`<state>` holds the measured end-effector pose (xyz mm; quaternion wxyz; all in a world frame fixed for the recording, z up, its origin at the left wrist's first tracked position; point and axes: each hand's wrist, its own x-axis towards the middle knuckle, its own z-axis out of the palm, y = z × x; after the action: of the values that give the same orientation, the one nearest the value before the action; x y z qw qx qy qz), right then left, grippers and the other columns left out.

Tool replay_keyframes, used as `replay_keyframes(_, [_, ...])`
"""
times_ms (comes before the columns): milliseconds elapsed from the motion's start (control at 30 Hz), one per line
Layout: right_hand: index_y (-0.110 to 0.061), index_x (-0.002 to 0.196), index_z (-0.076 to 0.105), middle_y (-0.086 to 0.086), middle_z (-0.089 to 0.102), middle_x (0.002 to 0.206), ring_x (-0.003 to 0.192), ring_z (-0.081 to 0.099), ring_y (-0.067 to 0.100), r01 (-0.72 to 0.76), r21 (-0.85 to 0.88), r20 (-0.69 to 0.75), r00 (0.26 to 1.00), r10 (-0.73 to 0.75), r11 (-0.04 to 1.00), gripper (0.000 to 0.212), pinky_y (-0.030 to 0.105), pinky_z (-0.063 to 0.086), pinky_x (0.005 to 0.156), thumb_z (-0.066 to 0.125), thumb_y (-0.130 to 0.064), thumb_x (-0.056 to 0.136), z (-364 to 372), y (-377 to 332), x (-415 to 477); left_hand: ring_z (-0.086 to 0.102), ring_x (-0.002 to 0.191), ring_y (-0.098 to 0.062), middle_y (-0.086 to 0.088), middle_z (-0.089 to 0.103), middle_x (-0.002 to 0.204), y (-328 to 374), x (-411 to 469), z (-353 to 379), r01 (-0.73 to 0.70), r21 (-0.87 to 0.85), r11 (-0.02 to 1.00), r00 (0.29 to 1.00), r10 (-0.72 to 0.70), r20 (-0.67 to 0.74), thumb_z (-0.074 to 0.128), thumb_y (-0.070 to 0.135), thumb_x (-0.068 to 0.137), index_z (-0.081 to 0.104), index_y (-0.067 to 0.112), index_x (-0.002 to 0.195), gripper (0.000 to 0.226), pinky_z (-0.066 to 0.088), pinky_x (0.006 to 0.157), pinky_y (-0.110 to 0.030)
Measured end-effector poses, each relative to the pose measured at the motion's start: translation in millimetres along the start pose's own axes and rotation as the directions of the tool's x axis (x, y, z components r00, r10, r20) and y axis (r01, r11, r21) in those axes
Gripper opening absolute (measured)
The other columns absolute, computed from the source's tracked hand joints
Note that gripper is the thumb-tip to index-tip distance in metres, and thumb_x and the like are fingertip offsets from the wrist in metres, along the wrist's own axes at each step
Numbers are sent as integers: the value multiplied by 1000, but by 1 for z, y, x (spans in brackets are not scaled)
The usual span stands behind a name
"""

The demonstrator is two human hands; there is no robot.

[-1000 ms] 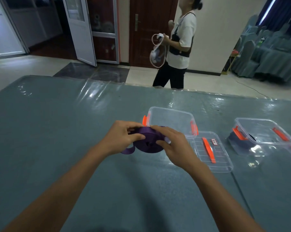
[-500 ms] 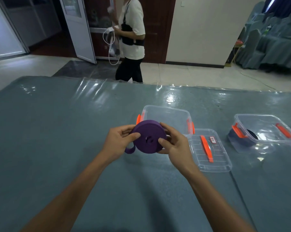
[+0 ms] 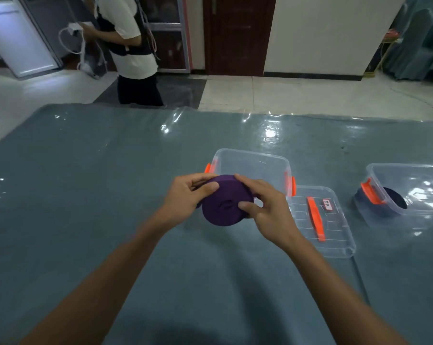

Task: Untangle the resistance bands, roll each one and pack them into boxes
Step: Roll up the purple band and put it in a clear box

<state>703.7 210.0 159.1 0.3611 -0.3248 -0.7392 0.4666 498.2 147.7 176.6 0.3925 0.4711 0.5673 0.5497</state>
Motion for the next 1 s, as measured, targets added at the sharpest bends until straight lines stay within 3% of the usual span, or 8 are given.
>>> replay_keyframes(133, [-34, 126, 66, -2, 63, 117, 108, 63, 20, -152, 310, -75, 980, 184, 939, 65, 41, 63, 68, 63, 15, 84, 1, 6, 7, 69, 107, -13, 1, 73, 117, -21, 1, 24, -74, 29, 997, 990, 77, -119, 61, 15, 98, 66, 11, 127, 29, 54, 90, -24])
replay_keyframes(267, [-31, 120, 68, -2, 70, 107, 97, 69, 23, -238, 414, -120, 943, 312, 879, 54, 41, 62, 62, 66, 10, 86, 0, 18, 12, 68, 109, -12, 5, 73, 117, -45, 13, 44, -28, 45, 999, 973, 38, -229, 56, 23, 101, 67, 18, 126, 28, 55, 92, -27])
replay_keyframes(367, [-26, 128, 64, -2, 67, 116, 100, 68, 20, -248, 282, -184, 934, 306, 927, 50, 39, 63, 66, 71, 0, 87, -2, 31, 18, 71, 96, -10, 4, 76, 106, -56, 39, 51, 51, -18, 999, 953, -54, -297, 53, 17, 103, 72, 22, 114, 22, 56, 81, -23])
replay_keyframes(533, [-26, 140, 51, -15, 58, 124, 105, 62, -1, -231, 1, -113, 967, 229, 973, 70, 10, 50, 82, 79, -3, 79, -18, 54, 45, 64, 79, -3, 8, 73, 90, -76, 91, 63, 161, -98, 982, 935, -183, -305, 52, 18, 104, 73, 4, 109, 25, 50, 70, -18])
replay_keyframes(667, [-19, 142, 51, -7, 60, 129, 101, 67, 12, -363, 34, -137, 921, 364, 931, 76, 28, 59, 84, 79, 2, 75, -27, 77, 79, 61, 90, -8, 16, 69, 87, -97, 134, 78, 283, -104, 954, 906, -301, -298, 51, 19, 104, 72, 21, 90, 25, 52, 85, -30])
replay_keyframes(833, [-19, 141, 53, -7, 64, 122, 89, 72, 17, -480, -13, -98, 873, 477, 877, 72, 38, 62, 79, 74, 8, 77, -36, 115, 118, 67, 98, -17, 3, 69, 108, -140, 181, 88, 501, -15, 865, 816, -478, -325, 50, 40, 89, 60, 14, 119, 41, 57, 91, -44])
replay_keyframes(900, [-19, 135, 58, -6, 67, 116, 89, 72, 20, -516, -35, -87, 855, 512, 856, 68, 43, 62, 79, 73, 10, 75, -36, 133, 130, 70, 91, -24, -5, 71, 103, -153, 195, 90, 546, 18, 838, 801, -516, -304, 49, 36, 87, 61, 15, 115, 37, 60, 83, -49])
replay_keyframes(1000, [-16, 130, 62, -2, 69, 113, 94, 71, 24, -567, -91, -83, 824, 561, 819, 65, 45, 61, 83, 73, 10, 71, -35, 155, 145, 70, 79, -26, -10, 73, 92, -156, 210, 94, 576, 113, 810, 805, -538, -252, 48, 20, 91, 66, 10, 106, 25, 53, 56, -35])
